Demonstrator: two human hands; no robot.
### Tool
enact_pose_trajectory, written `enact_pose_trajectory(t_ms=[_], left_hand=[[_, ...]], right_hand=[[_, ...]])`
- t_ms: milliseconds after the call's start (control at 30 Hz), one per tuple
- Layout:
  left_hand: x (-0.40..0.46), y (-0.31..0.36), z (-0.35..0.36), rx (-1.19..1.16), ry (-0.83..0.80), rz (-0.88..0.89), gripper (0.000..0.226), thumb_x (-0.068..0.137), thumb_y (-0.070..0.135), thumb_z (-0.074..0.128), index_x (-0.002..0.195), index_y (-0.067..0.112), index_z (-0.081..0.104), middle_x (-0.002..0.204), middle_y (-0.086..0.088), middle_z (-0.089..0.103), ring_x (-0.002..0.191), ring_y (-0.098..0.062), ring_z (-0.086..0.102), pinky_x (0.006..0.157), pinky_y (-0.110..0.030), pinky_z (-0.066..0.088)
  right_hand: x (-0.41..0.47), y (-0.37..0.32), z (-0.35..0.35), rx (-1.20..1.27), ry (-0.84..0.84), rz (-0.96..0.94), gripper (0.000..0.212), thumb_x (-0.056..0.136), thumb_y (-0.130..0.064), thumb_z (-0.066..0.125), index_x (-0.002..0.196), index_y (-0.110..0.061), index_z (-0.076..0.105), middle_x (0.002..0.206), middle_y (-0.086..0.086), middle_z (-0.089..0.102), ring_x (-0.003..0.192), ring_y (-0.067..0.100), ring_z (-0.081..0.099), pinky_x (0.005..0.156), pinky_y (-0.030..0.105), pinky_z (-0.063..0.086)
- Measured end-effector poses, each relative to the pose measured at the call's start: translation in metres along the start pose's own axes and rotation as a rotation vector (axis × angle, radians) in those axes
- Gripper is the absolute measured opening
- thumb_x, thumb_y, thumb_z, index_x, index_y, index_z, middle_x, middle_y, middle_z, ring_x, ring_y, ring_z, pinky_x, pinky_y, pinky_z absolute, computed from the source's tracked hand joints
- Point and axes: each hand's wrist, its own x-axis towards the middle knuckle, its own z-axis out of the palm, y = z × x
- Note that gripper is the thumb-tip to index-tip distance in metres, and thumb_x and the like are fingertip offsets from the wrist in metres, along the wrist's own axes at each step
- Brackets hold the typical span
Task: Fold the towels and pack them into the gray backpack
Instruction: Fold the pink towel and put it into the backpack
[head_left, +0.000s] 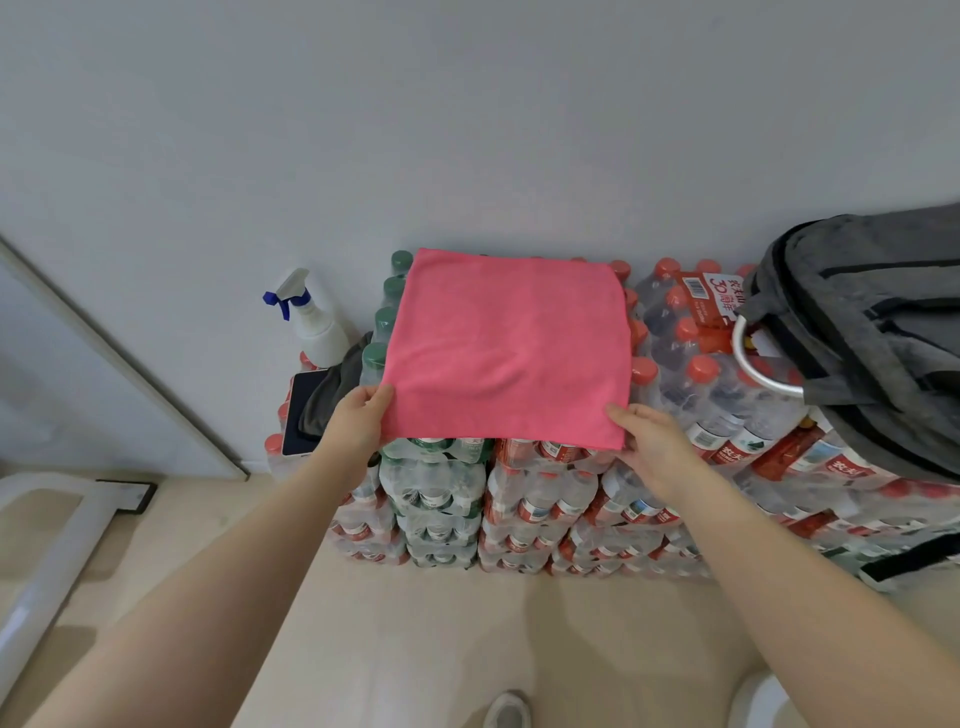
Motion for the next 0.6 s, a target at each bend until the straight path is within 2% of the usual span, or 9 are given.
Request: enact_pose_trajectory(t_ms=[133,233,333,433,500,600], left_hand=[[-0.004,0.002,0.001,-0.029,0.026,-0.025,0.015,0.094,0.023,0.051,0.087,0.01,0.05,0.087,-0.004,0.051,0.075,-0.017,0.056,0.053,-0.023,0.055],[-0.009,-0.002,0.004,0.011,0.052,0.003,0.012,0.095,0.019,0.048,0.102,0.008,0.046,0.092,-0.006,0.051,0.081,-0.024,0.06,0.051,-0.021,0.056],[-0.019,-0.001,0.005,0.01,0.028,0.063,0.007,0.098,0.011,0.037,0.097,0.013,0.044,0.085,-0.009,0.051,0.06,-0.018,0.06,0.047,-0.017,0.053],[-0.027,0.004,0.003,0.015,-0.053,0.1,0.031,0.095,0.0,0.028,0.076,0.015,0.049,0.08,-0.012,0.049,0.037,-0.008,0.05,0.043,-0.015,0.049],[-0.034,0.012,0.001,-0.033,-0.099,0.104,0.036,0.092,-0.005,0.028,0.07,0.011,0.052,0.08,-0.012,0.05,0.036,-0.007,0.049,0.046,-0.015,0.051],[-0.045,0.028,-0.006,-0.13,-0.244,0.084,0.029,0.089,-0.006,0.037,0.078,0.01,0.059,0.084,-0.008,0.054,0.061,-0.014,0.057,0.068,-0.024,0.054]], right_hand=[[-0.011,-0.002,-0.011,-0.009,0.152,-0.034,0.017,0.089,-0.007,0.057,0.073,-0.008,0.052,0.084,0.006,0.058,0.076,0.015,0.057,0.069,0.028,0.051],[-0.024,-0.001,-0.016,-0.013,0.152,-0.071,0.012,0.088,-0.005,0.058,0.078,-0.008,0.053,0.085,0.008,0.06,0.076,0.016,0.06,0.067,0.026,0.051],[-0.036,-0.001,-0.017,0.106,0.121,-0.096,0.014,0.089,-0.004,0.056,0.08,-0.012,0.05,0.082,0.006,0.057,0.071,0.015,0.056,0.065,0.028,0.048],[-0.046,-0.005,-0.017,0.195,0.117,-0.145,0.016,0.091,-0.006,0.053,0.085,-0.018,0.047,0.085,0.002,0.054,0.07,0.013,0.051,0.064,0.028,0.045],[-0.053,-0.01,-0.017,0.191,0.116,-0.191,0.017,0.092,-0.007,0.051,0.083,-0.021,0.047,0.088,0.001,0.054,0.071,0.012,0.05,0.063,0.028,0.044],[-0.061,-0.022,-0.018,0.136,0.091,-0.25,0.019,0.094,-0.008,0.048,0.078,-0.019,0.05,0.082,-0.002,0.054,0.07,0.012,0.049,0.061,0.027,0.042]])
